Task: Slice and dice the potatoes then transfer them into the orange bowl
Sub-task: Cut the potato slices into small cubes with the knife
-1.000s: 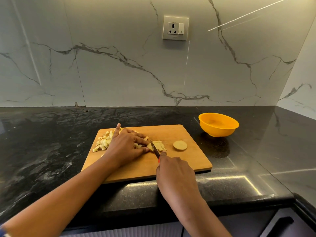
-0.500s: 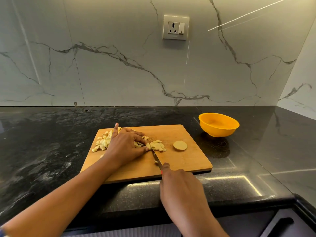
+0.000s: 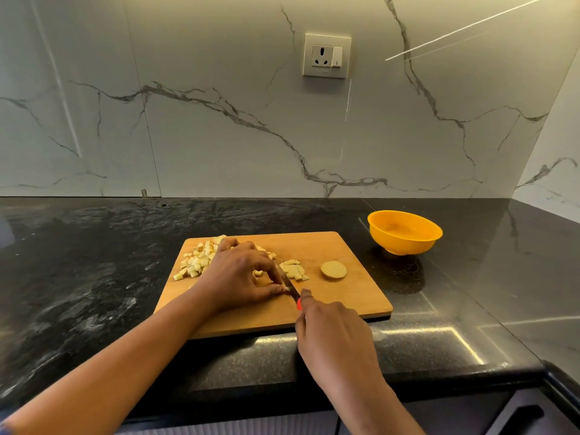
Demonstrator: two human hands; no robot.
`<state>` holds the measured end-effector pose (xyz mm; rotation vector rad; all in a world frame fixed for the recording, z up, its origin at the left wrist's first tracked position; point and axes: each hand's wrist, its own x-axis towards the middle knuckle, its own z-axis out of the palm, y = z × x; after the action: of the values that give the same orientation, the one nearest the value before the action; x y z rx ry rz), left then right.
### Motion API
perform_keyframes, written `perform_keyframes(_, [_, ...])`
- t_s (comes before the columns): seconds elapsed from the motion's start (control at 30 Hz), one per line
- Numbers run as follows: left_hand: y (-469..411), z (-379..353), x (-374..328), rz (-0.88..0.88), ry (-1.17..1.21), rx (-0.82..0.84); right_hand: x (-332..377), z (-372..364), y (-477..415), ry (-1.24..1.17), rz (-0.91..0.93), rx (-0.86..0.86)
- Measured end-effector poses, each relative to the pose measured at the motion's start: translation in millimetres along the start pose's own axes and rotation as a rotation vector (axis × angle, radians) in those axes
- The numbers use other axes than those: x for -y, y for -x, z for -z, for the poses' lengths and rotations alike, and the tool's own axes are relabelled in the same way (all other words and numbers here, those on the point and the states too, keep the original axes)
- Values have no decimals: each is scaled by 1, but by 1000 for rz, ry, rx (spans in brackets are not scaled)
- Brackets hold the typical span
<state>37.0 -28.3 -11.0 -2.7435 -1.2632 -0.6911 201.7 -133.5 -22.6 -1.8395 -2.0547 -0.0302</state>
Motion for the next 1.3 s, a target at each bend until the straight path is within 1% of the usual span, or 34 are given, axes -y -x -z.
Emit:
perform_keyframes(0.13, [-1, -2, 0, 5, -3, 40, 2, -4, 0, 27, 10, 21])
perform_keyframes(0.37, [-2, -6, -6, 52, -68, 29, -1, 3, 10, 40, 42, 79])
perform_keyframes(0.43, [-2, -7, -6, 77, -100, -14, -3, 6, 14, 28, 46, 81])
perform_keyframes(0.5, [-1, -5, -5, 131, -115, -82, -6, 12, 18, 18, 48, 47])
perform_keyframes(0.63, [1, -2, 5, 275, -51, -261, -17, 28, 24, -11, 90, -69])
perform_keyframes(0.67, [1, -1, 8, 290, -36, -305, -19, 29, 22, -14, 103, -102])
perform_keyframes(0.73, [0, 1, 11, 303, 8, -343, -22, 28, 13, 15, 123, -156])
perform_keyframes(0.87, [-1, 2, 11, 272, 79, -317, -37, 16, -16, 30, 107, -221])
perform_keyframes(0.97, [-2, -2, 10, 176, 93, -286, -49, 8, -25, 41, 125, -213])
perform_keyframes(1.07, [-3, -5, 6, 55, 8, -217, -54, -1, -24, 77, 207, -234])
perform_keyframes(1.13, [-6, -8, 4, -47, -98, -173, -53, -2, -22, 25, 254, -232])
perform_keyframes(1.17, [-8, -9, 3, -71, -144, -182, -55, -3, -22, -14, 262, -239])
perform_keyframes(1.23, [-10, -8, 4, -28, -192, -250, -59, -2, -21, -97, 237, -254])
perform_keyframes(1.3, [-10, -5, 9, 78, -195, -338, -61, 0, -21, -129, 182, -281])
